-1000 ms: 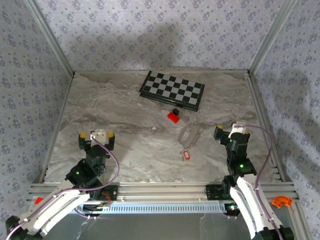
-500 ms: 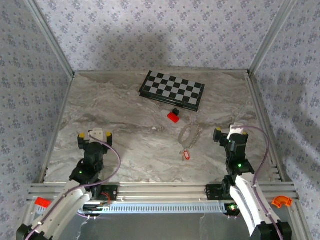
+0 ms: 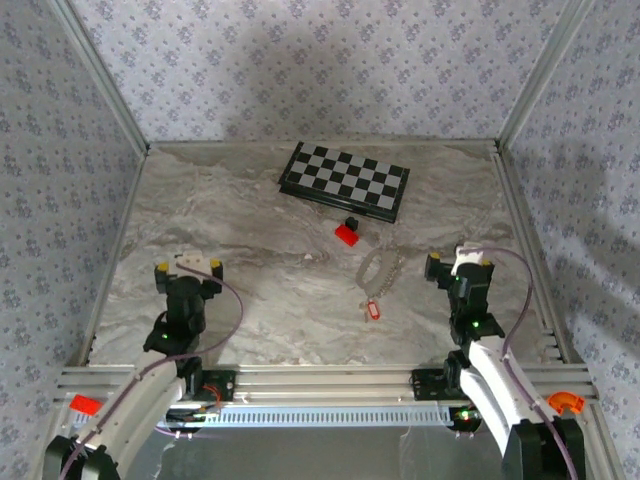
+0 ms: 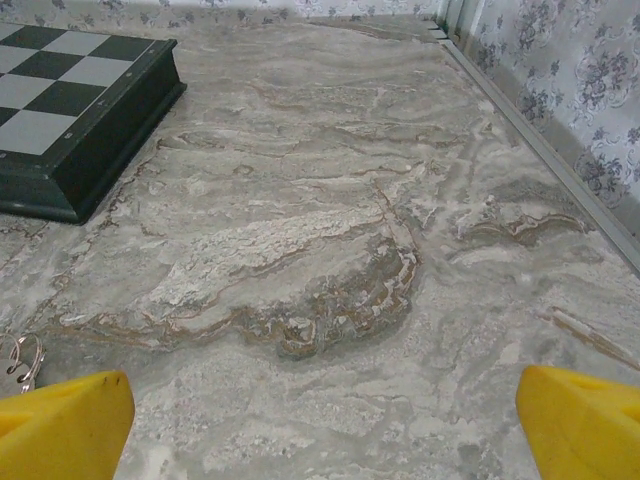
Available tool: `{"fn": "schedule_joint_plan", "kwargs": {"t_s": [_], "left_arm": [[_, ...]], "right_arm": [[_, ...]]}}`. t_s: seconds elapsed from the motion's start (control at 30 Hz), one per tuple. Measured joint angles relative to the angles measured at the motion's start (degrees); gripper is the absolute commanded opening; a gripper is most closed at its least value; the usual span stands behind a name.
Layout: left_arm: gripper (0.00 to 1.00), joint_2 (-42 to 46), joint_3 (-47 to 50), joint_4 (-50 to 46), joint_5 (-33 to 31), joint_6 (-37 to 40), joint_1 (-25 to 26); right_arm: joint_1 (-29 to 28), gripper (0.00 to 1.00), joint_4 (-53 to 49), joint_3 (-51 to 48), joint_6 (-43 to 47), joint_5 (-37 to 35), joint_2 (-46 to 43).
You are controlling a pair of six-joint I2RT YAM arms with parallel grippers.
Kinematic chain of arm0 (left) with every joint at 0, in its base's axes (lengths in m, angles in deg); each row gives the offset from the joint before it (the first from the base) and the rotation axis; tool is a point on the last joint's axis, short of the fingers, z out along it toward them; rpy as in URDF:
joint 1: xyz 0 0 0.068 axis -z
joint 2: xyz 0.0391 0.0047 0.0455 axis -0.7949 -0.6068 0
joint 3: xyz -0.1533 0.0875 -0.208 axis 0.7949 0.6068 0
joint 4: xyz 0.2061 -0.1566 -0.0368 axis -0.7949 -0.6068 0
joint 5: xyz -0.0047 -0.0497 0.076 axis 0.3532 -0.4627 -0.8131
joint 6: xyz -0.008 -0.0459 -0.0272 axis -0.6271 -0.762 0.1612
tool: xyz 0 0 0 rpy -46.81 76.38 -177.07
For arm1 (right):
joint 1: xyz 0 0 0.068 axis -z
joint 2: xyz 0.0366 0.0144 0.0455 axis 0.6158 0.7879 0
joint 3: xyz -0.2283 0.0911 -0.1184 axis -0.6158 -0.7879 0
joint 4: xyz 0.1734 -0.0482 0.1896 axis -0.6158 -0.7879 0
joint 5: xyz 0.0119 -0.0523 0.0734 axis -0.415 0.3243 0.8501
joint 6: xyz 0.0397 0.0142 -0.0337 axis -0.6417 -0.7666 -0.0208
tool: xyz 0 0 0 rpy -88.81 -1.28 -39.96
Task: Put the keys on the keyring
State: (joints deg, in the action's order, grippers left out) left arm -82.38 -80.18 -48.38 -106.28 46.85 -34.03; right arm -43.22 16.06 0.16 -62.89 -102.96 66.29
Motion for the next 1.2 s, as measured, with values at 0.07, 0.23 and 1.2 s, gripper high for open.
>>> {"fn": "schedule_joint_plan", "kwargs": {"t_s": [0.07,0.23,1.2], "left_arm": [[1.0,-0.5,0.0,1.0,0.8,0.0,-1.2],[1.0,-2.2,0.0,3.3,2.7,-0.4,-3.3],[1.0,-29.2,-4.0,21.7,9.2,-1.5,-9.2]], "right_arm": [[0.0,1.0,1.8,0.0,0.0,0.0,1.8],[0.0,1.0,6.9,0.0,0.1,-0.2,7.3],[0.0,0.99,26.0,2.7,3.1,-1.1,26.6]]}}
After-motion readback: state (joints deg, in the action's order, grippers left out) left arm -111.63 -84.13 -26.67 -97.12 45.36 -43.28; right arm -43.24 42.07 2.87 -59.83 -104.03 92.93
